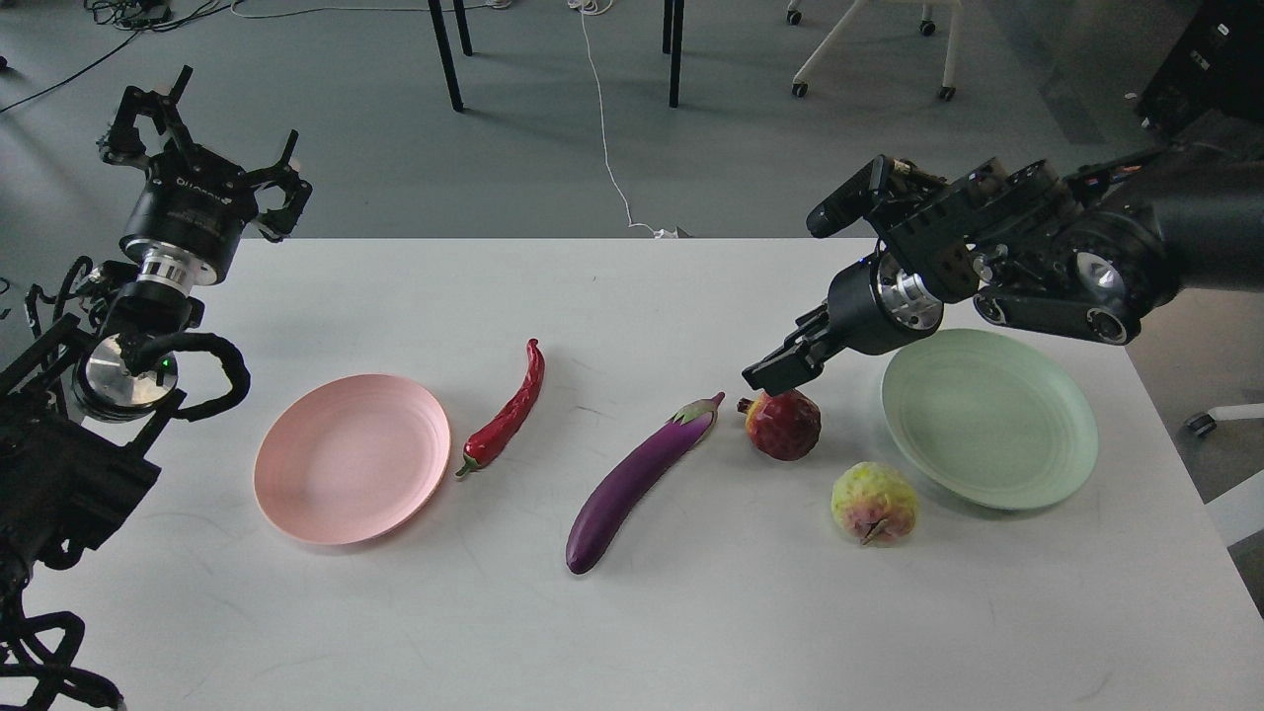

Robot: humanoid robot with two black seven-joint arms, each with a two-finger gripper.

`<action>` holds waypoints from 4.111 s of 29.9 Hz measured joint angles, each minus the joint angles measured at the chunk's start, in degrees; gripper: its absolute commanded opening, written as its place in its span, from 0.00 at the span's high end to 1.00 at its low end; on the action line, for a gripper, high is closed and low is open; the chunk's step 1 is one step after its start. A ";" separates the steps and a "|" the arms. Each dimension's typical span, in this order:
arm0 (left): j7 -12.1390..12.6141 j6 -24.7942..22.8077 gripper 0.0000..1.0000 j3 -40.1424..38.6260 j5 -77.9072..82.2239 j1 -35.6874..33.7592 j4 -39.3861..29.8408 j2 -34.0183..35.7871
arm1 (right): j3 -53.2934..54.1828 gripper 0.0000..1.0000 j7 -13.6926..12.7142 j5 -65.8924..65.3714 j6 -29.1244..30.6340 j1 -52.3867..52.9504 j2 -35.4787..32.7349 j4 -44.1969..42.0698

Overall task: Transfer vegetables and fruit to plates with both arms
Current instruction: 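Move the right gripper toward the red apple near the green plate, then grasp the red apple with the right gripper, then lift the apple and place it on the green plate, open right gripper, then move the right gripper down to the peach and grasp it, then lift the peach onto the green plate and release it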

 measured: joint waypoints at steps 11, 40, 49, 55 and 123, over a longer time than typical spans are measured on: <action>0.16 -0.15 0.02 0.31 0.11 -0.07 0.03 1.61 | -4.98 0.05 0.26 -0.47 -2.31 -5.76 5.86 -5.08; 0.20 -0.22 0.02 0.62 0.24 0.10 -0.02 2.21 | -9.04 0.51 0.06 -3.52 -3.62 -0.78 -5.83 -6.29; 0.22 -0.09 0.02 0.65 0.33 0.10 -0.03 1.45 | -9.58 0.35 0.01 -4.80 -6.45 -10.48 -15.88 -9.44; 0.25 0.09 0.02 0.73 0.37 0.09 -0.05 1.12 | -9.01 0.10 -0.05 -4.77 -8.54 -14.79 -16.52 -13.67; 1.12 0.46 0.02 0.87 0.80 -0.81 -3.64 6.84 | -9.07 0.42 0.25 -13.52 -9.93 -2.21 -16.96 8.27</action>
